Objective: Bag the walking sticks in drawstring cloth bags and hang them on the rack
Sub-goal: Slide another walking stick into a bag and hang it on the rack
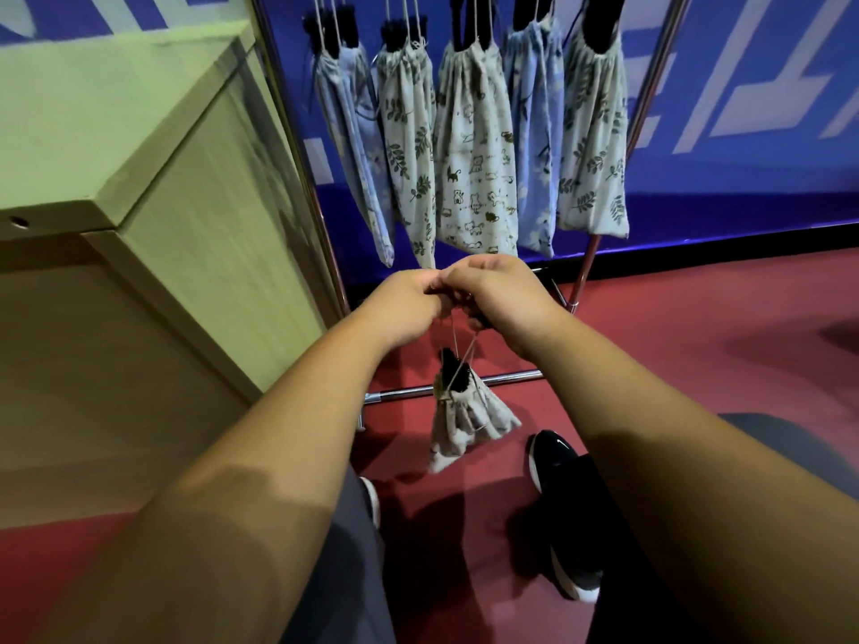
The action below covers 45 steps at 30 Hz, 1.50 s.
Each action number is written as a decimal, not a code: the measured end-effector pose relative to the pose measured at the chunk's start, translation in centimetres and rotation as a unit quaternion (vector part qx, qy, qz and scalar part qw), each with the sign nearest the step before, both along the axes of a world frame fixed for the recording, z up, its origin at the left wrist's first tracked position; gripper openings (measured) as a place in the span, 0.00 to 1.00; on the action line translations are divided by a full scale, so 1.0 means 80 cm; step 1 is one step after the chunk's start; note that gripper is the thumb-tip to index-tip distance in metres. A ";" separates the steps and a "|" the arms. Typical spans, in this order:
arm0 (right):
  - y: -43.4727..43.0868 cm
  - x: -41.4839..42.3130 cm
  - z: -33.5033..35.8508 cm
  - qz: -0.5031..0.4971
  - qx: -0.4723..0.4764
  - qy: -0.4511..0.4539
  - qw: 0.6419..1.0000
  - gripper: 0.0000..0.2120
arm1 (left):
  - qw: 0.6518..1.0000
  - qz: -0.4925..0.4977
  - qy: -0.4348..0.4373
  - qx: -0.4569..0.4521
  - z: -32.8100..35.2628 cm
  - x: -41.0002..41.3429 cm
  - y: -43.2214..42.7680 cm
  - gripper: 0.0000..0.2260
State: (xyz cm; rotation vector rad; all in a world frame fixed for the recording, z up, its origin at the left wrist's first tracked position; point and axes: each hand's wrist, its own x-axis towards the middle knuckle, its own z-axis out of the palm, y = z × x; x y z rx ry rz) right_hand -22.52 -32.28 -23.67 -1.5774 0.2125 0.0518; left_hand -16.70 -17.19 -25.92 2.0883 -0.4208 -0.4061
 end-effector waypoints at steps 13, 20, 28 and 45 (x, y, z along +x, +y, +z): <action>-0.085 -0.073 0.028 -0.197 -0.303 -0.042 0.931 0.06 | 0.993 0.031 -0.117 0.007 0.018 -0.065 -0.106 0.10; -0.150 -0.089 0.099 -0.251 -0.318 -0.088 0.910 0.07 | 0.983 -0.036 -0.169 0.063 0.120 -0.046 -0.182 0.09; -0.232 -0.085 0.181 -0.311 -0.270 -0.118 0.904 0.09 | 0.979 -0.092 -0.169 0.058 0.215 -0.035 -0.282 0.17; -0.368 0.032 0.286 -0.366 -0.262 -0.236 0.862 0.08 | 0.971 -0.085 -0.217 0.055 0.357 0.050 -0.411 0.12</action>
